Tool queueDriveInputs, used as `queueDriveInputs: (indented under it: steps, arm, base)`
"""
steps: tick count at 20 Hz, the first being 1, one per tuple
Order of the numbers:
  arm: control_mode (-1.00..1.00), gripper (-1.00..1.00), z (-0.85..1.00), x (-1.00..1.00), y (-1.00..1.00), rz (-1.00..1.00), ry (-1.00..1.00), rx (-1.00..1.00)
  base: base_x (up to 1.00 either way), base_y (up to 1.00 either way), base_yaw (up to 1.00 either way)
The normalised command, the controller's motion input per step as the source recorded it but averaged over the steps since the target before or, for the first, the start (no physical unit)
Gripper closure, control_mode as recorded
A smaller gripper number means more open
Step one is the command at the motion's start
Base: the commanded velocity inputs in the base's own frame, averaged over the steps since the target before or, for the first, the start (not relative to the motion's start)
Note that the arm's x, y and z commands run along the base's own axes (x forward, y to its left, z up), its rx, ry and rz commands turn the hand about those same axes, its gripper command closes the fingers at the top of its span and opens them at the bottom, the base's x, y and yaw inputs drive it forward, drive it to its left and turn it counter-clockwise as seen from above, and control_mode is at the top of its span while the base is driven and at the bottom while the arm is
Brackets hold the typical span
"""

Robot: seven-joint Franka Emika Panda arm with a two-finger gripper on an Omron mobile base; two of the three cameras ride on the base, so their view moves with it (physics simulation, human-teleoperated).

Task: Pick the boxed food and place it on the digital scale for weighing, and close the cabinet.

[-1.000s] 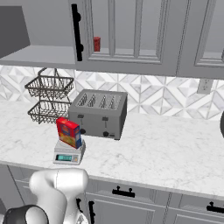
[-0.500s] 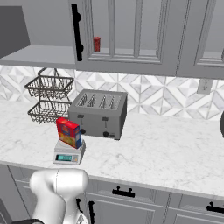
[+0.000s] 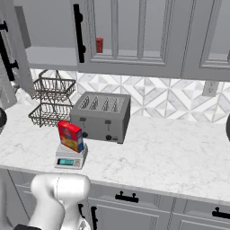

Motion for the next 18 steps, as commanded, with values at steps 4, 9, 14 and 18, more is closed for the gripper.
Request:
queueDriveInputs:
  steps: [4,9,14,18]
  arm:
    - [-1.0,-1.0,0.0,1.0,-0.84,-0.01,0.0,0.14]
    - [-1.0,-1.0,-0.13,1.0,-0.45,0.0,0.0,0.07]
    - [-1.0,-1.0,-0.09,1.0,-0.41,0.0,0.0,0.06]
    - [-1.0,-1.0,-0.04,1.0,-0.37,0.0,0.0,0.06]
  base:
    - [0.0,0.0,0.0]
    - [0.0,0.0,0.0]
    - [0.0,0.0,0.0]
    - [0.0,0.0,0.0]
